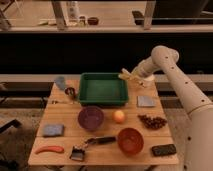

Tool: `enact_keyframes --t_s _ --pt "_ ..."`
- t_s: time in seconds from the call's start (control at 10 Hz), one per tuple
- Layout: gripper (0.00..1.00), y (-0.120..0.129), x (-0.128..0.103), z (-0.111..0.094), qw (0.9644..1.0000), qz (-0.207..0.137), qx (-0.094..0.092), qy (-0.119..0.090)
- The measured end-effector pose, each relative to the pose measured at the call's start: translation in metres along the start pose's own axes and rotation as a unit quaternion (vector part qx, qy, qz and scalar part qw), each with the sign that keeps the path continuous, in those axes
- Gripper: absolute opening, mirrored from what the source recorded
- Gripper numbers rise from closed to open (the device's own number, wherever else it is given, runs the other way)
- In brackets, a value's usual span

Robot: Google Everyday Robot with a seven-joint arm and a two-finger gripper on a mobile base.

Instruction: Place banana in paper cup

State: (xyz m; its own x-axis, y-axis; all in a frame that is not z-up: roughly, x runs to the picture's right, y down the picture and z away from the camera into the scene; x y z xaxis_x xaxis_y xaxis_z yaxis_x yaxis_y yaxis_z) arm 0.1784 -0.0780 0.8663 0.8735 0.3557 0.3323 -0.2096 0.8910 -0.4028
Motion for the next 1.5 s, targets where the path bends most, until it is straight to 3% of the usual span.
enact_keyframes --t_s 0.2,0.5,0.7,1.0,1.5 --pt "0.03 -0.008 0.015 -0.004 0.9992 -0.016 0.037 0.004" --pt "0.03 -0.010 0.048 -0.021 0.9970 0.002 0.077 0.009" --pt "0.03 -0.012 0.062 -0.022 0.9959 0.027 0.086 0.005" --pt "0.03 -0.022 0.062 -0.015 0.9942 0.057 0.090 -0.011" --pt "0.03 -0.036 0.061 -0.025 0.9922 0.063 0.106 -0.018"
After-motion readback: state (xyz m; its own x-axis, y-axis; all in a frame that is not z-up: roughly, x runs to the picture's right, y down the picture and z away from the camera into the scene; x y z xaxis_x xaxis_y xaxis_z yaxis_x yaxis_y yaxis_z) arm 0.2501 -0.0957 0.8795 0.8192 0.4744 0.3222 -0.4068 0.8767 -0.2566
